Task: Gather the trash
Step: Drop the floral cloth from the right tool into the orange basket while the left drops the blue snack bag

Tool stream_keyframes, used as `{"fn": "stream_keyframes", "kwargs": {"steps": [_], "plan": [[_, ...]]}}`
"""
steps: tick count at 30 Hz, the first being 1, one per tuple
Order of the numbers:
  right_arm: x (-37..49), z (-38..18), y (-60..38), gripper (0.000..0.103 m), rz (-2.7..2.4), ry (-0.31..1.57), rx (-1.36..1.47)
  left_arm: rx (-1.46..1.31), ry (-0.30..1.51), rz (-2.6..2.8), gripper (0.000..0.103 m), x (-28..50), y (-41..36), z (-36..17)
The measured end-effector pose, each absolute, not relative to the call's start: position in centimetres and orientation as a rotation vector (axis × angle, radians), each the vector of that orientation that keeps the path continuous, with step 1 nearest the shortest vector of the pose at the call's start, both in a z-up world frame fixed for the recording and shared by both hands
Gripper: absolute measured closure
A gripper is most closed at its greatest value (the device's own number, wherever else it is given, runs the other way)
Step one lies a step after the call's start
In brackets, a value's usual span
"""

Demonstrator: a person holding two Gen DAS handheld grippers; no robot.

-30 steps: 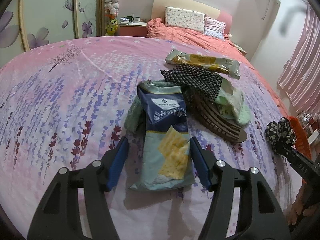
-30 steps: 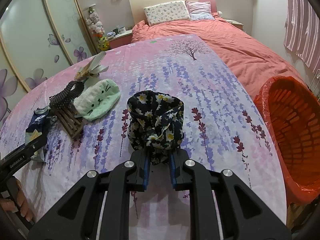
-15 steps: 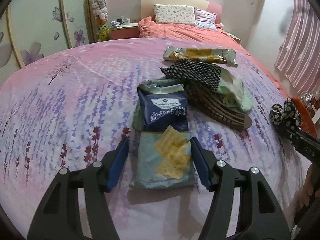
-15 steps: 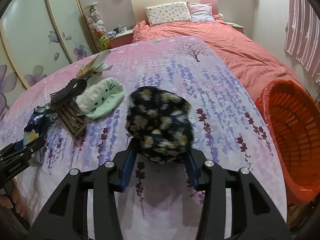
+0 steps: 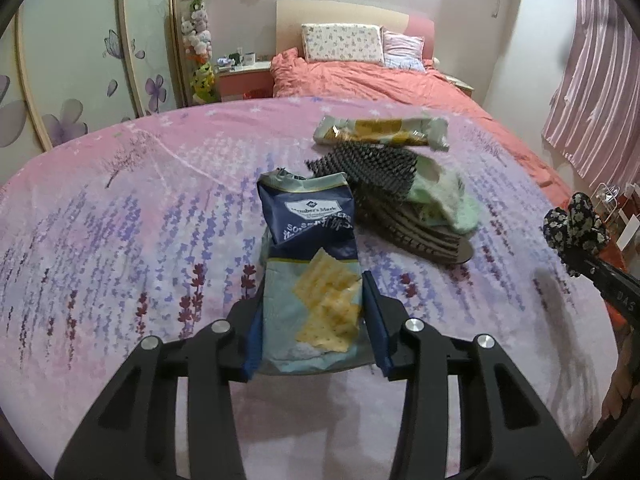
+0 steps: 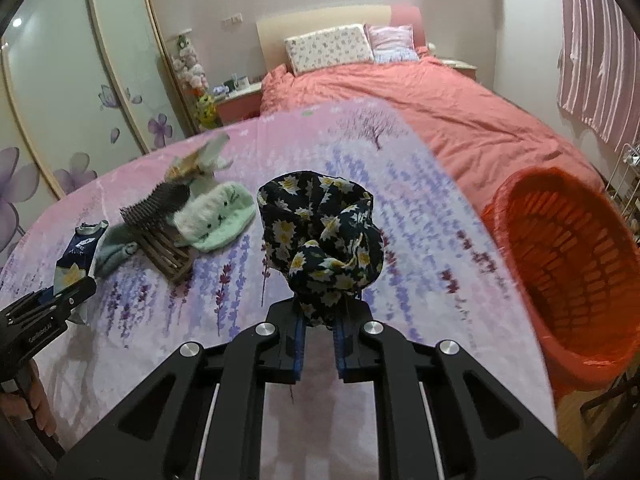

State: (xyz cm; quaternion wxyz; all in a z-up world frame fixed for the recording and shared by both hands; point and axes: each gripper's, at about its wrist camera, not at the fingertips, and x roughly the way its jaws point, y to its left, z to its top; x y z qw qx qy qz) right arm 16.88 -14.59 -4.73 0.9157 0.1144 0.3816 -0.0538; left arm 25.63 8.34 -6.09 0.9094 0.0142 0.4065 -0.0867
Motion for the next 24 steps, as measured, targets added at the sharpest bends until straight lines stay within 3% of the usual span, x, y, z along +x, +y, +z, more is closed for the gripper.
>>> {"fn": "stream_keyframes", "kwargs": {"steps": [12, 24], "plan": [[13.5, -0.3, -17.4, 0.091, -0.163, 0.672, 0.22, 0.035, 0.745, -0.256, 0.062, 22.8, 4.7, -1.1], [10.4, 1.5, -22.8, 0.091, -0.26, 0.608, 0.223, 0.032, 0.685, -0.471, 0.062, 20.9, -5.7, 2.7]]}}
